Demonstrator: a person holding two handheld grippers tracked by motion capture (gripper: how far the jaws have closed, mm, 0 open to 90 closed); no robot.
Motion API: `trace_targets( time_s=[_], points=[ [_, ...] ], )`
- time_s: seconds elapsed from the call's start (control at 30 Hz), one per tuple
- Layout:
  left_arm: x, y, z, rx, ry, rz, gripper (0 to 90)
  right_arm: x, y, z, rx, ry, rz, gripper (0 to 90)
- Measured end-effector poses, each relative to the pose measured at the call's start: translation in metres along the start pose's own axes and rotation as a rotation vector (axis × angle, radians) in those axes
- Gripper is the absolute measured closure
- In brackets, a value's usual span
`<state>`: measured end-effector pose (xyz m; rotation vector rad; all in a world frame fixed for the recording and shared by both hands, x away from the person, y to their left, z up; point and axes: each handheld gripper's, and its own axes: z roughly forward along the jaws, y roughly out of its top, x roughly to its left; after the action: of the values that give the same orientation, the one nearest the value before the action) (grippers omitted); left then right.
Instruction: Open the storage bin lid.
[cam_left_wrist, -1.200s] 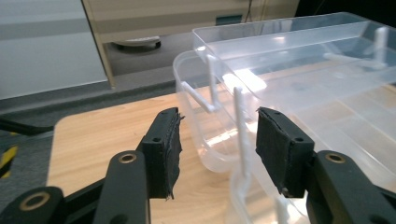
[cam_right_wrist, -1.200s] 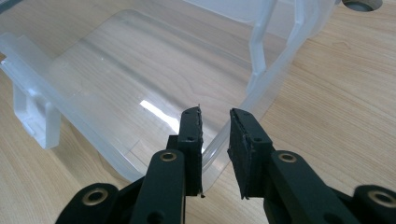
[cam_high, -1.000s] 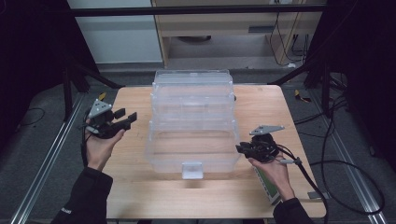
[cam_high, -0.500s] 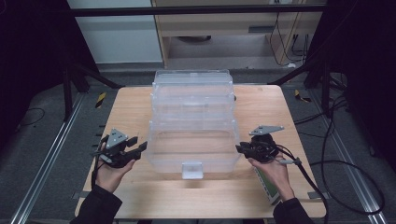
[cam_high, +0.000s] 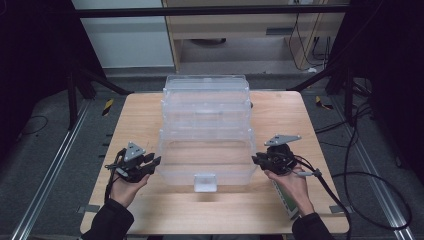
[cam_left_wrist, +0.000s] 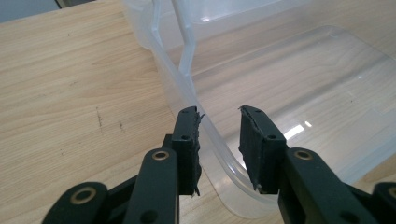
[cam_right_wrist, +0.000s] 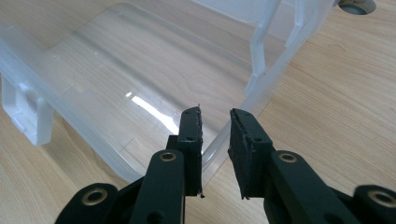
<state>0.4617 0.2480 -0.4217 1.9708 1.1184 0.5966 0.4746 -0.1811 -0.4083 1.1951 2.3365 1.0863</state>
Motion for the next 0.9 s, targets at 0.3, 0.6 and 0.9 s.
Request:
trace_targets(
  time_s=[0.3,0.6,0.9],
  points=[
    [0.004,0.001,-0.006,-0.029,0.003,-0.006,63.8,0.005,0.002,0.001,0.016,-0.022,0.012,73.8],
    [0.024,0.007,-0.039,-0.132,0.042,-0.049,53.6,-0.003,0.007,-0.017,-0.05,-0.022,0.033,66.4],
    [0.053,-0.01,-0.037,-0.097,0.111,-0.121,44.8,-0.016,0.009,-0.05,-0.086,-0.08,0.067,55.9]
  ],
)
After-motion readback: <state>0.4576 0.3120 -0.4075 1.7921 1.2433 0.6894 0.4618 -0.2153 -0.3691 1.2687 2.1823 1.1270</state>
